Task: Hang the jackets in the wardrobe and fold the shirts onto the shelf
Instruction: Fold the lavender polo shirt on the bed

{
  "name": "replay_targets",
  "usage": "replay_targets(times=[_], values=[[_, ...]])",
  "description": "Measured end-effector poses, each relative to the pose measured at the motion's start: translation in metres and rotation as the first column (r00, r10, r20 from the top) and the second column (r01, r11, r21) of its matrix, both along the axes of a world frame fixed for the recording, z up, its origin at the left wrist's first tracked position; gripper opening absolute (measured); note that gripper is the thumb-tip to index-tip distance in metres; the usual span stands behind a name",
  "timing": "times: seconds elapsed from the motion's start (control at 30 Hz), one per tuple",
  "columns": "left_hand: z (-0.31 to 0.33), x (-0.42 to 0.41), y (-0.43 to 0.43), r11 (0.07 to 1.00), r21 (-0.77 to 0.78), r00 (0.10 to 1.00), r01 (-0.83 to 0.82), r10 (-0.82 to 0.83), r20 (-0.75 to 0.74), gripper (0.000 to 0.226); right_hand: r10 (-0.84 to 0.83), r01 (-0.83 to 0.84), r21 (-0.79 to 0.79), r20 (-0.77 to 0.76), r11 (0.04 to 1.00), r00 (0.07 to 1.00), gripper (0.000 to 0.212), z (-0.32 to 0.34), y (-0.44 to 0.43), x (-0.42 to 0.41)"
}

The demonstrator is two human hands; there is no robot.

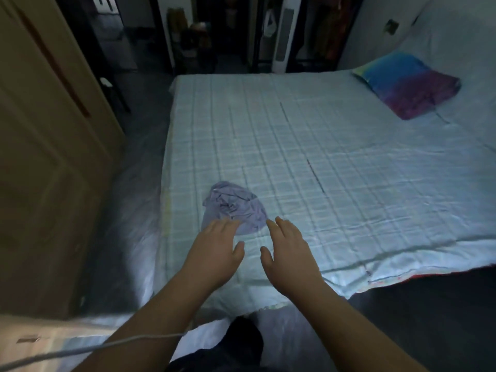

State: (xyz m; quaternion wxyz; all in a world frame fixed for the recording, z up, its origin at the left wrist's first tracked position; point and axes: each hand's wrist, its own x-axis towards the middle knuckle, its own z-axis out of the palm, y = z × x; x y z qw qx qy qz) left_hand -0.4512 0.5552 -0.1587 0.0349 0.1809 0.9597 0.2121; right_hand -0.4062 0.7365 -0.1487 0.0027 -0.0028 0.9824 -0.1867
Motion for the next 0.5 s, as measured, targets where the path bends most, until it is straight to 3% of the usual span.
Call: replay_targets(times=[0.3,0.5], values=[[-0.098,-0.186,-0.028,0.985,0.009,0.957,-0.173,0.166,0.24,0.037,0.141,-0.144,0.008,0.141,0.99,0.98,0.057,-0.065,0.008,-0.196],[-0.191,-0.236,-0.039,0.969,-0.041,0.871,-0.245,0.239,0.43,0.051,0.164,-0.172,-0.008,0.349,0.985,0.922,0.051,-0.128,-0.001,-0.255]])
